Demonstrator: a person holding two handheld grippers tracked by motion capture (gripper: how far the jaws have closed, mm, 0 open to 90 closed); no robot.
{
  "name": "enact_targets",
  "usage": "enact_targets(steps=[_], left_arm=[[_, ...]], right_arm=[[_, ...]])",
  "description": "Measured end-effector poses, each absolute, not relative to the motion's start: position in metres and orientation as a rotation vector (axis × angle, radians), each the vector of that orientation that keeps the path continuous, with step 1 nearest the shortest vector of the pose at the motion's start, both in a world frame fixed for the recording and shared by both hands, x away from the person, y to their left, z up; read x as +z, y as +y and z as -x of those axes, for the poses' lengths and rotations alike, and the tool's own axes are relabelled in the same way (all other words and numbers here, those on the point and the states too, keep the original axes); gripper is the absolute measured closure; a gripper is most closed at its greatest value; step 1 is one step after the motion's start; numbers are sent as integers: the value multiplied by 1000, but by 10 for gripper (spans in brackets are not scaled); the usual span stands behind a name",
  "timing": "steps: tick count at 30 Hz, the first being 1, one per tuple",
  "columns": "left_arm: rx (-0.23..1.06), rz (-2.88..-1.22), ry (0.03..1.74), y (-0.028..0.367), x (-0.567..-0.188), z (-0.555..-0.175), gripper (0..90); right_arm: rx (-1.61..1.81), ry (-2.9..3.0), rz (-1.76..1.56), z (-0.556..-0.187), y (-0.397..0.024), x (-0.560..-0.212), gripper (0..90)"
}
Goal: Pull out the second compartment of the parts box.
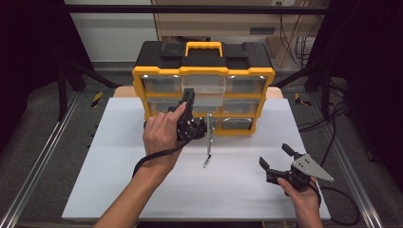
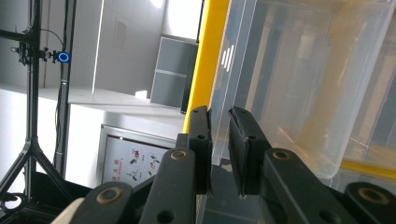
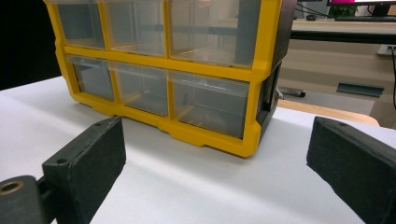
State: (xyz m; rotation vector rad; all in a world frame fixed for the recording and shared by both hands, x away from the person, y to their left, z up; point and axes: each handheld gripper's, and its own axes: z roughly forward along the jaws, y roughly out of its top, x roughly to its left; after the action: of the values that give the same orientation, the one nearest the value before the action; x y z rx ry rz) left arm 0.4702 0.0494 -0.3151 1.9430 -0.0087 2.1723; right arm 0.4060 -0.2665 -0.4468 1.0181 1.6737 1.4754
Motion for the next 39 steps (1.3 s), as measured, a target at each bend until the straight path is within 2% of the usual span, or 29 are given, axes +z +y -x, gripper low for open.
enact_targets(steps=[39], left_arm=[[2149, -1950, 5, 50, -313, -453, 785]], right_arm=[[1476, 1679, -1017, -406, -266, -447, 50]])
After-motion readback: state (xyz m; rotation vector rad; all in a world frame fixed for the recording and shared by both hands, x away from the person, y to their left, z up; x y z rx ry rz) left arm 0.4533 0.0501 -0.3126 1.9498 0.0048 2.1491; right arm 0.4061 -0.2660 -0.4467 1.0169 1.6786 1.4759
